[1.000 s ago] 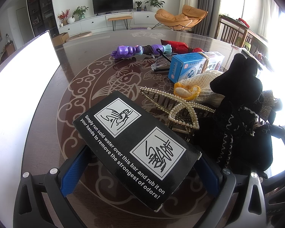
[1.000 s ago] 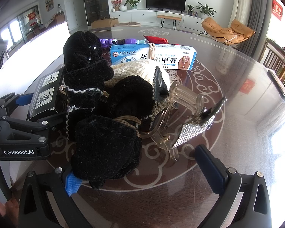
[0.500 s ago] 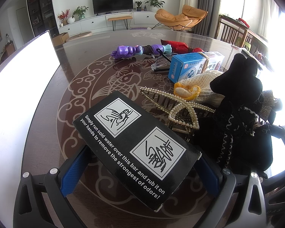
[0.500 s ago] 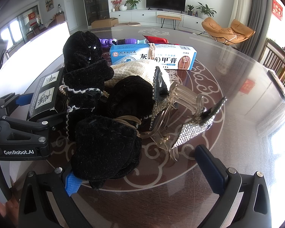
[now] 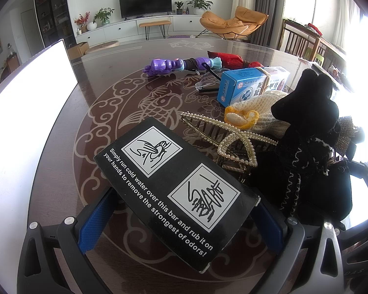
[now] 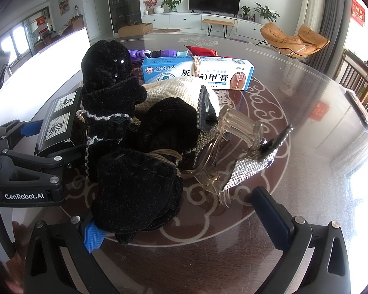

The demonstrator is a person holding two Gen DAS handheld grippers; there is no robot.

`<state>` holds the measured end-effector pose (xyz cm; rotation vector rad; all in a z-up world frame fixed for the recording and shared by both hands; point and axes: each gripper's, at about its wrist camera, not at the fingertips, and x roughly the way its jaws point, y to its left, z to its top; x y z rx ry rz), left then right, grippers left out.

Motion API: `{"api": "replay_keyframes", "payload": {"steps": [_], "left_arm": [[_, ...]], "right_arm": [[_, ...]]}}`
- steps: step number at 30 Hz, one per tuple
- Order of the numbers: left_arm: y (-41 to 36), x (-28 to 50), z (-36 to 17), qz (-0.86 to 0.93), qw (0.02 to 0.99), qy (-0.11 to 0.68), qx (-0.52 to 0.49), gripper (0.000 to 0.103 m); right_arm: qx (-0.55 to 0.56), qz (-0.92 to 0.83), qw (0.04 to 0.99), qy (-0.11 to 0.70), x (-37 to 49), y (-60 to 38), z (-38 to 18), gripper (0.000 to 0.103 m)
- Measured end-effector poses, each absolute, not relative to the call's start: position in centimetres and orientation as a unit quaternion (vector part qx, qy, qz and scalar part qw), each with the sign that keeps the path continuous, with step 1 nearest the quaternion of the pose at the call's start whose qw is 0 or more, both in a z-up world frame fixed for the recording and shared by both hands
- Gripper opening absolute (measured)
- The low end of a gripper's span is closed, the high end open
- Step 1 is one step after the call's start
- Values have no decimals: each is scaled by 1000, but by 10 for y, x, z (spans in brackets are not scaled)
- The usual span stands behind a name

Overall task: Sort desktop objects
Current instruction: 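Position left fingers around black soap box while right fingers surround black pouch, then close left tool on black soap box while right tool closes on black pouch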

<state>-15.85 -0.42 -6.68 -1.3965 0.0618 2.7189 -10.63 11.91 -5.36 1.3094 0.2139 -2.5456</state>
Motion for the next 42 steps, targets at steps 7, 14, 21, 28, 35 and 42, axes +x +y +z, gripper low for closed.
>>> {"api": "replay_keyframes", "payload": {"steps": [7,14,21,28,35,42], "left_arm": [[-4,-159,-67,888,43,19,-456,103],[-21,-146,-62,876,49,4,-480,103],[-20,-145,-11,907,76,-66,-409,103],[-50,-174,-44,878,-16,-89,-471,103],[-71,-141,-44,882,2,-76,-465,103],[-57,-164,-50,864,37,-47,-500,103]], "right_arm": [[452,-879,135,74,-106,119,-54,103],[452,-879,135,74,-106,119,-53,103],[451,-879,135,74,-106,119,-53,103],[451,-879,135,74,-106,119,-53,103],[451,-879,135,74,-106,119,-53,103],[452,-879,135,74,-106,119,-53,103]]}}
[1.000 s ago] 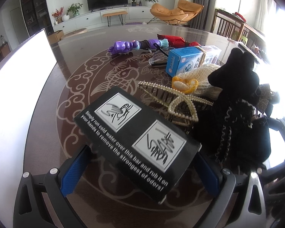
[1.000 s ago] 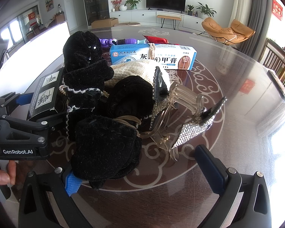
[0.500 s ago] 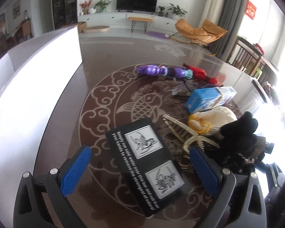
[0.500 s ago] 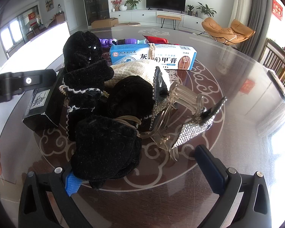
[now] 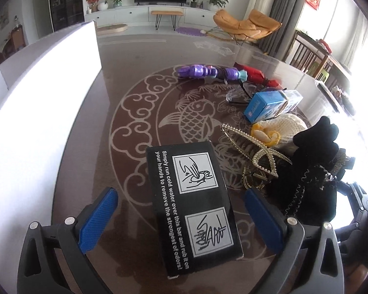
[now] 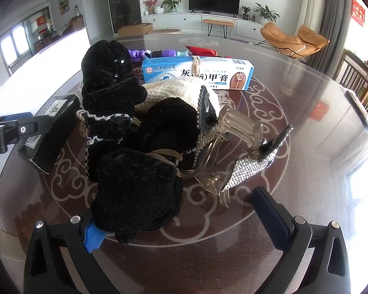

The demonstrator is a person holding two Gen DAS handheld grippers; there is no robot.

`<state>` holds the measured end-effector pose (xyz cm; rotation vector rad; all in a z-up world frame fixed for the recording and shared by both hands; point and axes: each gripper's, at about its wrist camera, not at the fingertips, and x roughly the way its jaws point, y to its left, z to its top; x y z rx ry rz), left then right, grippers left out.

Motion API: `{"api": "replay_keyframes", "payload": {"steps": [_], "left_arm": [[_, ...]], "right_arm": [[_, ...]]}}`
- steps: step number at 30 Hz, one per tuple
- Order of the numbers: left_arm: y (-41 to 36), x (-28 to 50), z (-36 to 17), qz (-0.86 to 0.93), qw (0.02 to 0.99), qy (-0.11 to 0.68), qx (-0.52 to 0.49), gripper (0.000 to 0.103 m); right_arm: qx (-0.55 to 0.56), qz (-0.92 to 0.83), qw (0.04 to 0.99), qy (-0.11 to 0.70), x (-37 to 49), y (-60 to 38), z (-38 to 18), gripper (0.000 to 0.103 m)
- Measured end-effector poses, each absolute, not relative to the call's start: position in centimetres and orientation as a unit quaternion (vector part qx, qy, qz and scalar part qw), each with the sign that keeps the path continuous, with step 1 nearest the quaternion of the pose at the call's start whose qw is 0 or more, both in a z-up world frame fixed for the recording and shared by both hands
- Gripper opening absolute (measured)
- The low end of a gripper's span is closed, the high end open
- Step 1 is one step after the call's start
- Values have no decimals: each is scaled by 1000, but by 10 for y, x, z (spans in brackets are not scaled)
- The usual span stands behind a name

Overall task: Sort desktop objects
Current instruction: 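Close left tool on black soap box while right tool closes on black pouch, then lift and carry both held items over the white cork-floored bin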

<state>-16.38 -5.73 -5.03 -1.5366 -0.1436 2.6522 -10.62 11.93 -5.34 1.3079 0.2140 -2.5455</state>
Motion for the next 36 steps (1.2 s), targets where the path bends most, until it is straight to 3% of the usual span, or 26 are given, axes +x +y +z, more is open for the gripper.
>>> {"api": "replay_keyframes", "payload": {"steps": [4,6,7,13,17,19,21,23,30,31,33,36], "left_arm": [[-39,-167,-62,858,13,-6,-513,103],[-32,-158,-59,873,12,16,-488,78],[-31,-156,-57,877,9,23,-480,58],[-40,-121,-56,885,19,9,-465,58],[-47,-98,-46,887,28,-37,-459,58],[-50,-88,-35,890,36,-55,-452,58],[-49,-74,-20,895,41,-58,-439,58],[-53,-61,-8,899,46,-62,-430,58],[-62,-29,5,899,60,-91,-424,58],[-63,-26,7,899,62,-96,-423,58],[-64,-19,13,899,65,-106,-420,58],[-69,-11,22,901,68,-112,-413,58]], "right_arm": [[451,-879,136,74,-106,119,-53,103],[452,-879,136,74,-106,119,-53,103],[452,-879,136,73,-107,120,-52,103],[464,-861,206,44,-96,138,-17,103],[480,-842,234,78,-102,117,2,102],[490,-835,238,81,-109,104,0,93],[504,-827,232,92,-115,100,-5,55],[514,-823,230,81,-112,106,-3,36],[536,-812,219,75,-86,127,4,40],[544,-807,220,71,-91,126,1,43],[550,-804,215,64,-97,121,-1,69],[551,-810,193,53,-118,110,-7,74]]}}
